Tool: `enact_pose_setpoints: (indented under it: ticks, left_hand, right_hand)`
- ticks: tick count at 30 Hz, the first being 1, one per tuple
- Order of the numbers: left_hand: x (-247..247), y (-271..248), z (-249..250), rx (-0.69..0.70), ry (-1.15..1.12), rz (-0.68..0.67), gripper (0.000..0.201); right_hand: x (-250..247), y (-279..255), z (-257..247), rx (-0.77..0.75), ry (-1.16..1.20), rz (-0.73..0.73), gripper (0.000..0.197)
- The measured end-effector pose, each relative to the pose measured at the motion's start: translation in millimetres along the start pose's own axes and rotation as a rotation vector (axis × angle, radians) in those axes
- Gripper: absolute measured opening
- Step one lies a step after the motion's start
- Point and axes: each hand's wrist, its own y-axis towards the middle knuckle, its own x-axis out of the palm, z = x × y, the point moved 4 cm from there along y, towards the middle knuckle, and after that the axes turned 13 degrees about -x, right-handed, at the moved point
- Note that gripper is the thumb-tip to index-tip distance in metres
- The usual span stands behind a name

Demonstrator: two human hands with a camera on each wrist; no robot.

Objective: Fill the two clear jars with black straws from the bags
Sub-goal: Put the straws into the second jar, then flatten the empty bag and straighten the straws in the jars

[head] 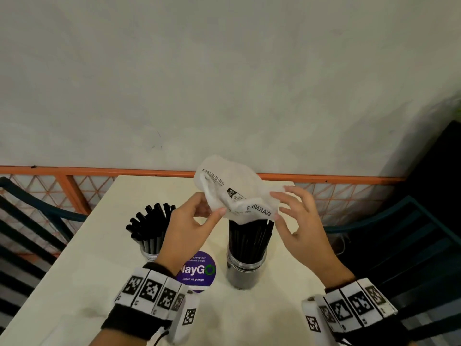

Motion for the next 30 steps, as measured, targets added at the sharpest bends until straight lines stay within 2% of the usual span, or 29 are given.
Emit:
enact_pose_setpoints:
  ticks: [1, 4, 6, 8, 10, 12, 14, 16, 18, 21, 23, 24, 26, 28, 30]
  left_hand:
    - [-2, -4, 5, -0.013, -0.046, -0.031, 0.008]
    - [-9, -20, 3, -0.094, -0.177, -0.108, 0.025]
    - [-17, -34, -3, -0.137, -0.221, -0.124, 0.032]
    - [-31, -49, -12, -0.158, -0.237, -0.074, 0.039]
    - [-49, -64, -19, -0.138, -0.127, 0.054, 0.033]
    - [-71, -77, -25, -0.14, 0.015, 0.193, 0.014]
    - [-83, -90, -33, -0.135, 0.212, 0.285, 0.026]
    - [-83, -106, -44, -0.164, 0.402, 0.326, 0.035]
    - [-78, -122, -59, -0.264, 0.412, 0.327, 0.034]
    - [-64, -146, -70, -0.396, 0.16, 0.168, 0.027]
    - [-55, -160, -66, -0.467, -0.098, 0.054, 0.014]
    - [-52, -167, -65, -0.514, -0.216, 0.008, 0.013]
    - [-48, -175, -68, -0.588, -0.366, -0.048, 0.021]
    - [-48, -180, -73, -0.615, -0.378, -0.095, 0.035]
    - [-49, -183, -72, -0.587, -0.298, -0.107, 0.044]
  right_hand:
    - [2, 0, -8, -0.006, 0.074, -0.047, 0.042]
    - [13, -9, -27, -0.018, 0.208, -0.185, 0.048]
    - [21, -19, -33, 0.008, 0.206, -0.184, 0.034]
    - [28, -29, -36, 0.076, 0.193, -0.108, 0.016]
    - [30, -39, -36, 0.129, 0.121, -0.006, 0.011]
    - [26, -50, -33, 0.174, 0.003, 0.125, 0.014]
    - [22, -61, -33, 0.21, -0.071, 0.234, 0.018]
    - [27, -72, -32, 0.282, -0.021, 0.252, 0.026]
    - [39, -82, -32, 0.408, 0.163, 0.203, 0.026]
    - [61, -98, -30, 0.565, 0.676, 0.008, 0.009]
    - [71, -110, -32, 0.599, 0.875, -0.183, 0.028]
    - [74, -115, -34, 0.6, 0.916, -0.251, 0.036]
    - [76, -122, -41, 0.605, 0.913, -0.315, 0.037]
    - [77, -127, -48, 0.604, 0.899, -0.349, 0.029]
    - [81, -133, -54, 0.609, 0.91, -0.374, 0.02]
